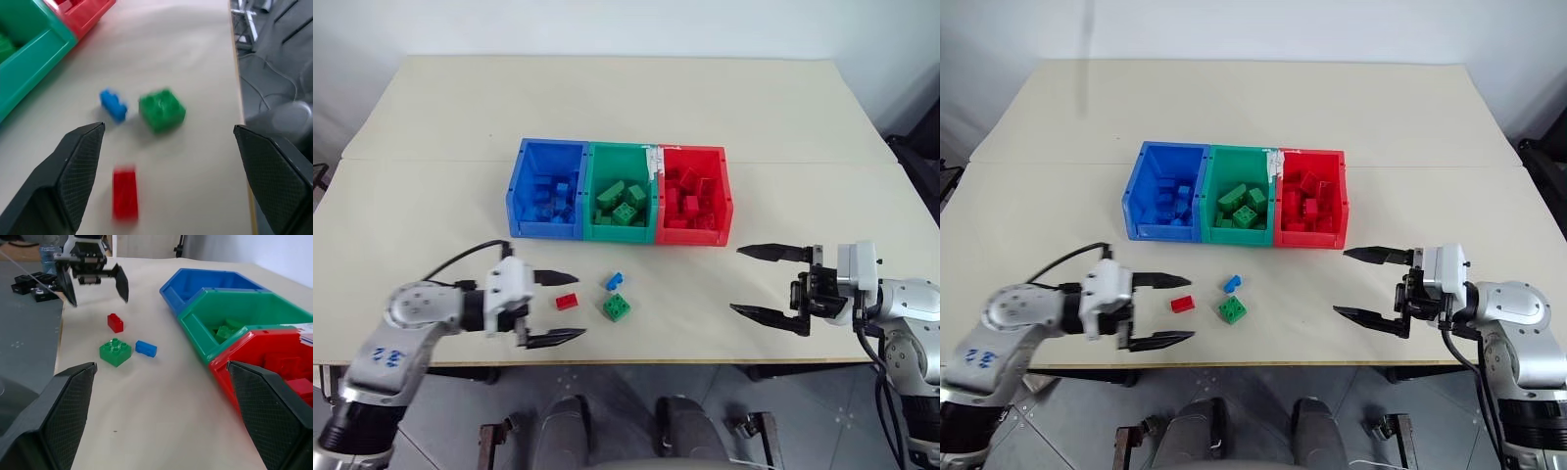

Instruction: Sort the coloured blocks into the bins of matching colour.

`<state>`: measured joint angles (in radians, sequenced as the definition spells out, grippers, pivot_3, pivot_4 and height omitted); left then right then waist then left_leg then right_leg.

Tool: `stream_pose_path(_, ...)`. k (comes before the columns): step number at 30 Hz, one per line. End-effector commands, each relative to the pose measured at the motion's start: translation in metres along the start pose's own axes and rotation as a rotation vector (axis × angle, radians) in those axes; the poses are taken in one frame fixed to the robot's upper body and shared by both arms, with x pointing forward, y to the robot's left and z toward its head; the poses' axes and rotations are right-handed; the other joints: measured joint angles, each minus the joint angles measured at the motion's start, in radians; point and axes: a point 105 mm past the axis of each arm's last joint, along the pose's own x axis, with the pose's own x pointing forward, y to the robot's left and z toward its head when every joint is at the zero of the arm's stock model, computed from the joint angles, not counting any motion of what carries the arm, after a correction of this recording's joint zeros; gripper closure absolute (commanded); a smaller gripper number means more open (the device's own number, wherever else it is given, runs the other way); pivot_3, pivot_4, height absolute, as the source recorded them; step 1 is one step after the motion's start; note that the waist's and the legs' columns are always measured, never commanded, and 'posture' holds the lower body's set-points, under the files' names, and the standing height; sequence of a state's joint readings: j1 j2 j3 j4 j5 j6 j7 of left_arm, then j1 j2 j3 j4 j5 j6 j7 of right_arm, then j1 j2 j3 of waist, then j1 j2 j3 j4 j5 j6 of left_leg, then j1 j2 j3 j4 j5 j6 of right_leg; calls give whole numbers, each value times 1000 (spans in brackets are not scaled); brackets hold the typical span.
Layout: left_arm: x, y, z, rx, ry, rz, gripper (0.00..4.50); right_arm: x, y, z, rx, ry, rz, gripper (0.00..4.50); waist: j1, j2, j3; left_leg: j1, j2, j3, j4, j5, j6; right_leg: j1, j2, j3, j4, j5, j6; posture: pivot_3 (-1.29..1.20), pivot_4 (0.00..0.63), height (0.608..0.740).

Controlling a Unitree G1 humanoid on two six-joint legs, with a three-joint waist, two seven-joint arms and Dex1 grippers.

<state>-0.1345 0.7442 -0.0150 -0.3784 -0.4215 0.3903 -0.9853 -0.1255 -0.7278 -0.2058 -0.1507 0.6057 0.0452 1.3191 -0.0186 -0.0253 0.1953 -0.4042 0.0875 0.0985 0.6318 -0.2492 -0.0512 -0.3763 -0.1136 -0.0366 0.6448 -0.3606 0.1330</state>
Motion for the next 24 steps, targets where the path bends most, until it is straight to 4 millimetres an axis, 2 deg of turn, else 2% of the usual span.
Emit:
stream_pose_path(1,22,-9,2,-76,35,31,0,-6,-1,11,-39,-7,-39,58,2,0,0,0,0,0,0,0,0,0,0,0,0,0,0,0,150,740)
stream_pose_path(5,36,-18,-5,-125,87,58,0,-8,-1,12,-44,-2,-61,58,0,0,0,0,0,0,0,0,-1,0,0,0,0,0,0,0,150,740)
stream_pose_path(8,44,-15,-14,-174,132,131,0,-8,1,14,-45,-1,-70,58,4,0,0,0,0,-1,1,0,-1,0,0,1,0,0,0,0,150,740)
stream_pose_path(12,55,-18,-16,-214,135,149,0,-9,1,16,-47,7,-75,58,15,0,0,0,0,-1,3,0,-1,1,0,1,0,0,0,0,150,740)
stream_pose_path(15,59,-16,-18,-213,135,158,589,-9,0,16,-49,10,-74,0,18,0,0,0,0,-1,3,0,0,1,1,1,0,0,0,0,150,740)
stream_pose_path(22,55,-18,-22,-204,130,141,2765,-8,0,14,-47,10,-69,0,18,0,0,0,-1,-1,4,1,0,2,0,1,0,0,0,0,150,740)
stream_pose_path(23,53,-18,-21,-201,113,132,2993,-7,-1,13,-46,10,-68,0,18,0,0,0,-1,-1,4,1,0,2,0,1,0,0,0,0,150,740)
stream_pose_path(24,52,-18,-20,-198,100,126,2999,-7,-1,13,-46,9,-68,0,17,0,0,0,-1,-1,4,1,0,2,0,1,0,0,0,0,150,740)
